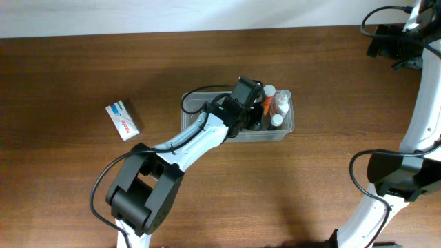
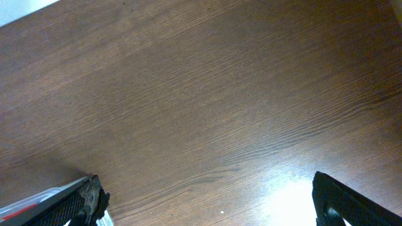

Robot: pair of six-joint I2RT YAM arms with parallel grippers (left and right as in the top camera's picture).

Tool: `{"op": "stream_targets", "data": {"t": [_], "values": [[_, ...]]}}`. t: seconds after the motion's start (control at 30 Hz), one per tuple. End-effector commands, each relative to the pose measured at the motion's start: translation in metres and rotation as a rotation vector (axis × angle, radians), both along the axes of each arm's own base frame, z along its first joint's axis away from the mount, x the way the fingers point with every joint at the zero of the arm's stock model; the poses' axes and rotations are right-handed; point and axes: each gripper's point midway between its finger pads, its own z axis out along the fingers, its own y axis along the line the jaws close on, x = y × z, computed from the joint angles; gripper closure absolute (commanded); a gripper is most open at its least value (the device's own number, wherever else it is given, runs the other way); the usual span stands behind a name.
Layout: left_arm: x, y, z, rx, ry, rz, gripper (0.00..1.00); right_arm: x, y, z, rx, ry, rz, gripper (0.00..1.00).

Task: Pack container
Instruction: 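Lower the jar into the container beside the orange tube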

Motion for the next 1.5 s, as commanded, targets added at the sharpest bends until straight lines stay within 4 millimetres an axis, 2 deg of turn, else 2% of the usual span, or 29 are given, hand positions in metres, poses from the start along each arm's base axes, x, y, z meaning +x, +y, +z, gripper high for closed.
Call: {"op": "stream_targets", "data": {"t": [0.0,0.3,0.7,1.23,1.47], "values": [[0.002,-0.006,0.004,-0.037,0.016,0.040,0.76,-0.003,-0.002,0.016,-0.018,-0.041,-0.010,0.02],[-0.009,-0.020,0.002,-0.029,0.011,0.011,0.75,-0.003,-0.002,0.016,-0.018,-0.041,-0.010,0.02],[-0.008,-0.017,-0.002,-0.012,0.009,0.021,0.76,-0.003,-0.002,0.016,-0.018,-0.041,-0.010,0.02],[-0.009,-0.016,-0.030,0.021,0.042,0.023,0.75,-0.003,-0.002,0.016,-0.018,-0.041,-0.010,0.02],[-0.008,-0.017,-0.030,0.019,0.041,0.023,0.75,-0.003,-0.002,0.016,-0.018,-0.041,-0.010,0.02]]}}
